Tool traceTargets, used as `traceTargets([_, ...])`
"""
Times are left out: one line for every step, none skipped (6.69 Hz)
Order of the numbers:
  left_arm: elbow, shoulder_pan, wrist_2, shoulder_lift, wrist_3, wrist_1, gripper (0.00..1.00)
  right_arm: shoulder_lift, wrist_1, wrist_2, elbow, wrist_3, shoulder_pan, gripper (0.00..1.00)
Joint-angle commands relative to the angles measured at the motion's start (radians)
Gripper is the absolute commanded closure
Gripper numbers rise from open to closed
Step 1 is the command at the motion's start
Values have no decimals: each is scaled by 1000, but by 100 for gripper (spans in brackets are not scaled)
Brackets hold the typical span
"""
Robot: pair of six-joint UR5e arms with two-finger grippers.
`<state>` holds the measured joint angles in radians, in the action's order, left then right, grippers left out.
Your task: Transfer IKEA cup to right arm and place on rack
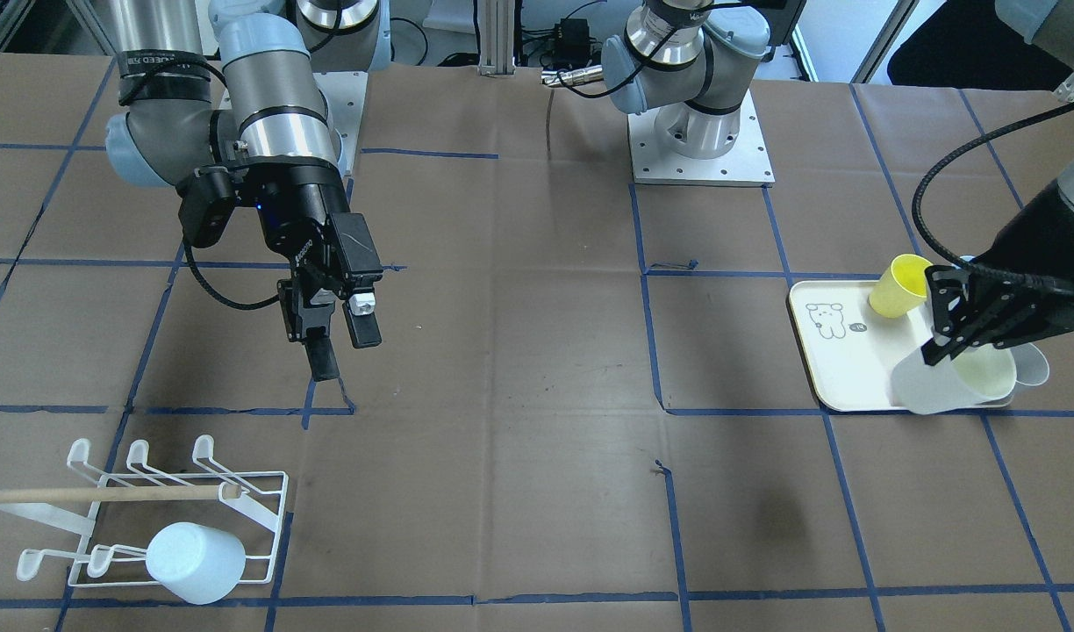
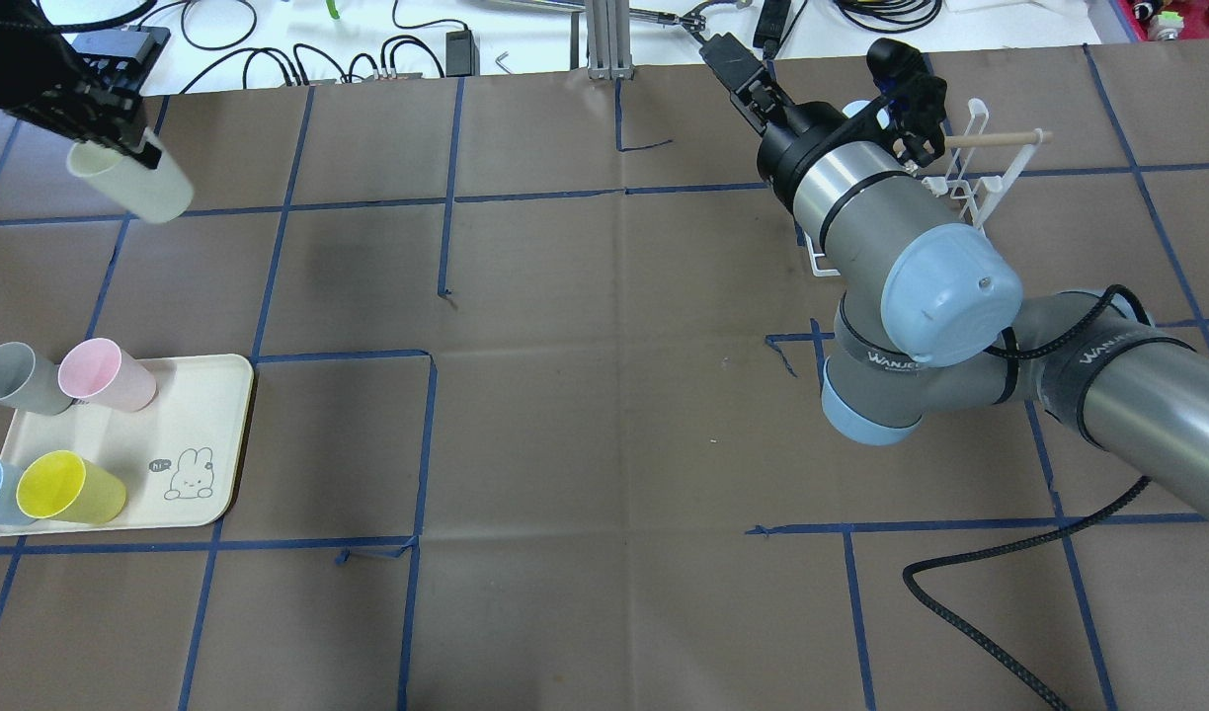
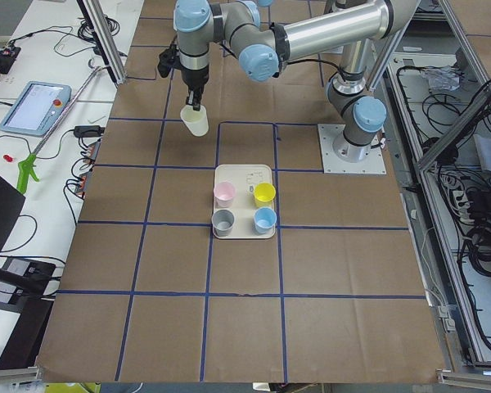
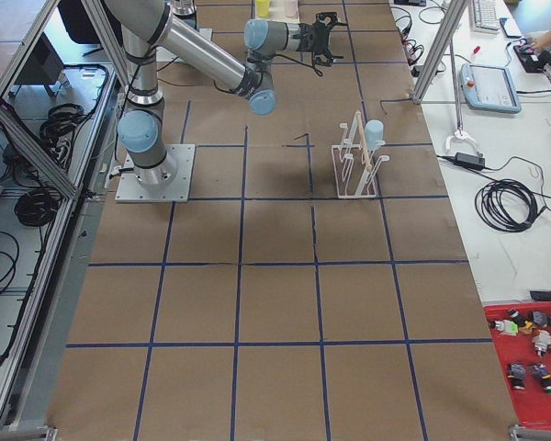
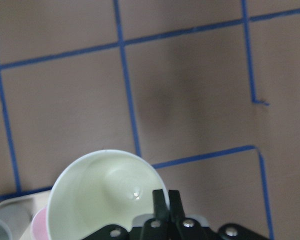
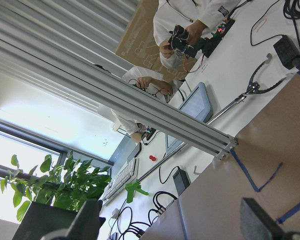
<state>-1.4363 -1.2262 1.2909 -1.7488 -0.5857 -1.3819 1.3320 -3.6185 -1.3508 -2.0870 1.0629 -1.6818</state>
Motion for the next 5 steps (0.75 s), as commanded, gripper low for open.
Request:
traceTargets([-86, -54, -402, -3, -2, 283, 100, 6, -31, 51, -21, 199, -13, 0])
traceTargets([-175, -82, -538, 6, 6, 478, 100, 6, -31, 55, -22, 247, -19, 0])
traceTargets([-273, -125, -621, 9, 15, 676, 100, 4, -43, 55, -22, 299, -33, 0])
traceTargets([-359, -162, -654, 6, 17, 845, 100, 6, -54, 55, -22, 357, -35, 0])
traceTargets([-462, -221, -660, -7, 35, 1067, 100, 6, -54, 55, -22, 409, -36, 0])
